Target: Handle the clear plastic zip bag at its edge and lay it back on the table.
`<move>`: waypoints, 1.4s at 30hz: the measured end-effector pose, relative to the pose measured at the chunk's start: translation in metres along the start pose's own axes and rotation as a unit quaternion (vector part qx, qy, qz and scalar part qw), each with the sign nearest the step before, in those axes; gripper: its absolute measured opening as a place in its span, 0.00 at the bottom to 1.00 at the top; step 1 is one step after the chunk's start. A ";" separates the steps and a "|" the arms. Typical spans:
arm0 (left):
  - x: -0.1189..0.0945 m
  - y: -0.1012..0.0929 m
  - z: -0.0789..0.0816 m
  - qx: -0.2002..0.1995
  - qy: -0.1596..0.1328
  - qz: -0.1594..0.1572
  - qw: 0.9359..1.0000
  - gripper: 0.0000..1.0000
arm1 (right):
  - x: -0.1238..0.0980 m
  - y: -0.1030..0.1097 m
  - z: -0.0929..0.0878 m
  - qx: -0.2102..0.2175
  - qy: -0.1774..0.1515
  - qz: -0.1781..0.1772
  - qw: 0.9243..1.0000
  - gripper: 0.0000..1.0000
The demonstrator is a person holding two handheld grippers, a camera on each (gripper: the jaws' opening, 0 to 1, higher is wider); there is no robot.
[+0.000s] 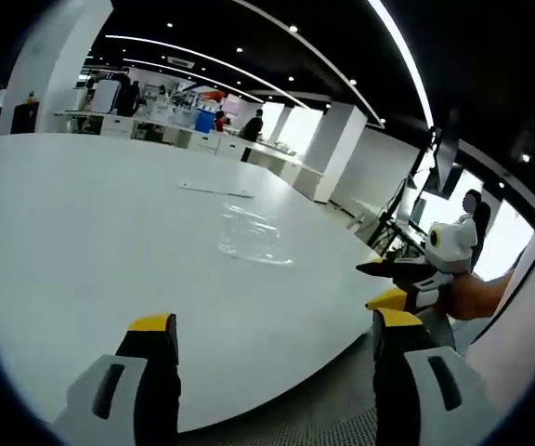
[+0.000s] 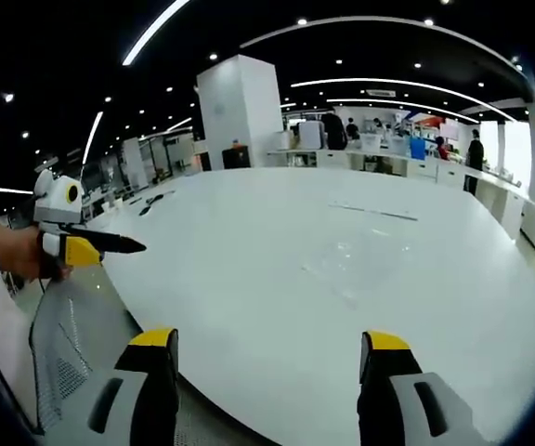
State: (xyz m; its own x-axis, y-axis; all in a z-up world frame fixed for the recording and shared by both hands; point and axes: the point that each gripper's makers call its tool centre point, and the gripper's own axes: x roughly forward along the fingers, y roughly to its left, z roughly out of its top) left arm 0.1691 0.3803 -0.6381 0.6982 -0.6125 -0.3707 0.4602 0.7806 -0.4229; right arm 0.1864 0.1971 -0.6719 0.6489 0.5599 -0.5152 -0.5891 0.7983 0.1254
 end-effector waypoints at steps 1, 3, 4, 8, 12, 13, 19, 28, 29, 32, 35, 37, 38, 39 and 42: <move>0.000 0.000 0.000 0.000 0.000 0.000 1.000 0.85 | 0.000 -0.001 -0.001 0.000 0.001 0.000 1.000 0.80; 0.000 0.000 0.000 0.000 0.000 0.000 1.000 0.85 | 0.001 -0.003 -0.002 0.000 0.001 -0.001 1.000 0.80; 0.000 0.000 0.000 0.000 0.000 0.000 1.000 0.85 | 0.001 -0.003 -0.002 0.000 0.001 0.000 1.000 0.80; 0.000 -0.003 0.000 0.001 0.000 0.000 1.000 0.85 | 0.001 -0.003 -0.002 -0.002 0.002 -0.001 1.000 0.79; 0.000 -0.005 0.001 0.001 -0.001 0.000 1.000 0.85 | 0.001 -0.004 -0.003 -0.002 0.002 -0.001 1.000 0.79; 0.000 -0.005 0.001 0.001 -0.001 -0.001 1.000 0.85 | 0.001 -0.004 -0.003 -0.002 0.002 -0.001 1.000 0.79; 0.000 -0.003 0.001 0.002 -0.001 -0.001 1.000 0.85 | 0.002 -0.004 -0.004 -0.004 0.004 -0.002 1.000 0.79; 0.000 0.001 0.001 0.001 -0.003 -0.001 1.000 0.84 | 0.002 -0.004 -0.004 -0.005 0.005 -0.003 1.000 0.79; 0.000 0.000 0.001 0.001 -0.003 -0.002 1.000 0.84 | 0.002 -0.004 -0.004 -0.005 0.005 -0.003 1.000 0.78; 0.000 0.000 0.002 0.001 -0.003 -0.002 1.000 0.84 | 0.001 -0.002 -0.003 -0.005 0.005 -0.003 1.000 0.78; 0.000 0.001 0.001 0.002 -0.003 -0.002 1.000 0.84 | 0.001 -0.001 -0.002 -0.006 0.005 -0.003 1.000 0.78; 0.000 0.002 0.001 0.002 -0.003 -0.002 1.000 0.84 | 0.000 0.000 -0.002 -0.006 0.006 -0.003 1.000 0.78; 0.000 0.002 0.001 0.002 -0.004 -0.002 1.000 0.84 | 0.000 0.001 -0.002 -0.006 0.005 -0.003 1.000 0.78; 0.000 0.002 0.001 0.002 -0.004 -0.002 1.000 0.84 | -0.001 0.001 -0.001 -0.006 0.006 -0.003 1.000 0.78; -0.001 0.003 0.001 0.002 -0.004 -0.002 1.000 0.84 | -0.001 0.002 -0.001 -0.006 0.006 -0.003 1.000 0.78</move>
State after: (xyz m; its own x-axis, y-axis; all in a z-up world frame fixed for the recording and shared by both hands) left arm 0.1706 0.3831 -0.6382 0.7009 -0.6146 -0.3620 0.4656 0.7787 -0.4206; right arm 0.1843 0.1976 -0.6720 0.6473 0.5517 -0.5260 -0.5906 0.7992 0.1114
